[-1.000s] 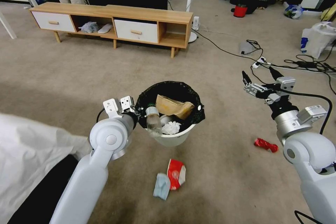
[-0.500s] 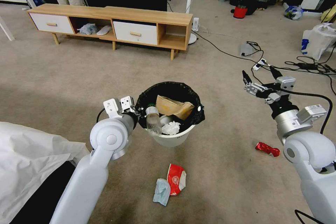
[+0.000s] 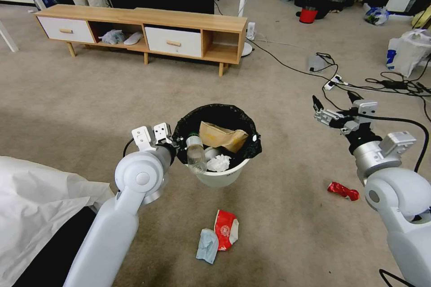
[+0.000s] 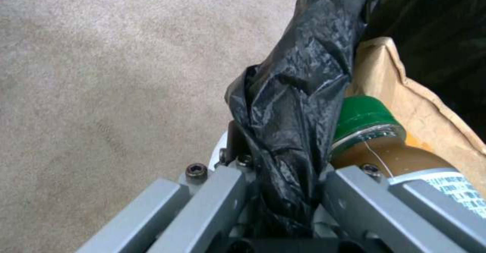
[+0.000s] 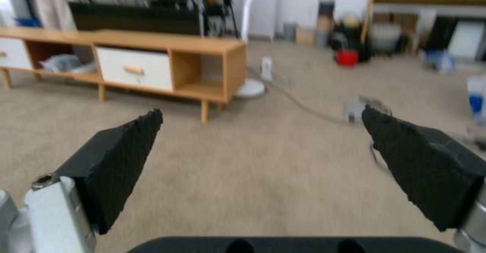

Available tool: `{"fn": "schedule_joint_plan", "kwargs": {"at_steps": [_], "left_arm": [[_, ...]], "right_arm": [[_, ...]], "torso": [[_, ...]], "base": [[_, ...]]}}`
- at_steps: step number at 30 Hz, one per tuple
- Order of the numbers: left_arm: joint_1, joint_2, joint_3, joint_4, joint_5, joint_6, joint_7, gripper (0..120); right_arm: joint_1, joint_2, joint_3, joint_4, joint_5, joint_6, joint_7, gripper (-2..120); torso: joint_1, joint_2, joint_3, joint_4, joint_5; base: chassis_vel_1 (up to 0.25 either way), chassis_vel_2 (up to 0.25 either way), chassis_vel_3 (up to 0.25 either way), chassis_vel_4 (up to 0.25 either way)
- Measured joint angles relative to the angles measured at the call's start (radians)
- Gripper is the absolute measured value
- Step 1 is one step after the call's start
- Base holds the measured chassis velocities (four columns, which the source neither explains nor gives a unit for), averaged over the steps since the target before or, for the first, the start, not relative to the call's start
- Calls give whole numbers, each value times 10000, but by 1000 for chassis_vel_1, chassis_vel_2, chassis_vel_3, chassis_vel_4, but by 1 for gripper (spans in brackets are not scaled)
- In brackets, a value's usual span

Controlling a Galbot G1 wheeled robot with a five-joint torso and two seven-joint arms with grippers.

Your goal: Pick up the trash bin and place the garbage on the floor into it.

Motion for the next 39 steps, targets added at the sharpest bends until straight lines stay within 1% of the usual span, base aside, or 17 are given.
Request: {"fn": "schedule_joint_plan", "kwargs": {"at_steps": [2, 3, 4, 5, 6, 7, 8, 11, 13, 18, 21, 22, 24, 25, 27, 30, 39], "left_arm": [[-2, 13, -20, -10, -12, 0, 1, 2], [-3, 41, -66, -17, -26, 0, 1, 2], [-3, 41, -66, -17, -26, 0, 1, 2], [-7, 82, -126, -34, -47, 0, 1, 2], [-7, 82, -126, -34, -47, 0, 1, 2], [-12, 108, -203, -52, -79, 2, 0, 2], [-12, 110, -223, -56, -87, 2, 0, 2], [-12, 110, -225, -65, -95, 3, 1, 2], [-42, 122, -232, -88, -121, 6, -9, 2], [-77, 148, -261, -111, -173, 8, -41, 2], [-70, 156, -268, -121, -178, 13, -70, 2], [-70, 156, -268, -121, -178, 13, -70, 2], [-50, 150, -268, -121, -176, 15, -76, 2], [-50, 150, -268, -121, -176, 15, -76, 2], [-18, 130, -268, -120, -157, 18, -78, 2], [11, 112, -268, -103, -125, 19, -79, 2], [34, 66, -225, -56, -90, 22, -81, 2]], "right_arm": [[93, -32, -3, -12, 302, -447, 296, 100], [122, -124, -1, -47, 751, -1090, 854, 100], [122, -124, -1, -47, 751, -1090, 854, 100], [11, -267, 0, -48, 1411, -1639, 1378, 100], [11, -267, 0, -48, 1411, -1639, 1378, 100], [-249, -412, -37, -44, 1710, -1977, 1719, 100], [-365, -434, -99, -33, 1837, -2089, 1876, 100], [-419, -432, -177, -14, 1957, -2159, 2043, 100], [-521, -406, -358, 10, 2182, -2281, 2322, 100], [-703, -442, -561, 38, 2426, -2601, 2497, 100], [-791, -511, -916, 111, 3031, -3106, 2931, 100], [-791, -511, -916, 111, 3031, -3106, 2931, 100], [-773, -563, -1114, 175, 3505, -3452, 3182, 100], [-773, -563, -1114, 175, 3505, -3452, 3182, 100], [-746, -597, -1304, 263, 3900, -3782, 3355, 100], [-744, -617, -1559, 353, 4215, -3851, 3517, 100], [-650, -661, -2367, 430, 4553, -3854, 3531, 100]], "torso": [[0, 0, 0, 1, 1], [0, 0, 0, 1, 0], [0, 0, 0, 1, 0], [0, 0, 0, 0, 2], [0, 0, 0, 0, 2], [0, 0, 0, -1, 0], [0, 0, 0, -4, 2], [0, 0, 0, -4, 1], [0, 0, 0, 1, 1], [0, 0, 0, -1, 1], [0, 0, 0, 0, 0], [0, 0, 0, 0, 0], [0, 0, 0, -1, 1], [0, 0, 0, -1, 1], [0, 0, 0, 0, 0], [0, 0, 0, 0, 0], [0, 0, 0, -1, 0]], "base": [[0, 0, 0, 0], [0, 0, 0, 0], [0, 0, 0, 0], [0, 0, 0, 0], [0, 0, 0, 0], [0, 0, 0, 0], [0, 0, 0, 0], [0, 0, 0, 0], [0, 0, 0, 0], [0, 0, 0, 0], [0, 0, 0, 0], [0, 0, 0, 0], [0, 0, 0, 0], [0, 0, 0, 0], [0, 0, 0, 0], [0, 0, 0, 0], [0, 0, 0, 0]]}}
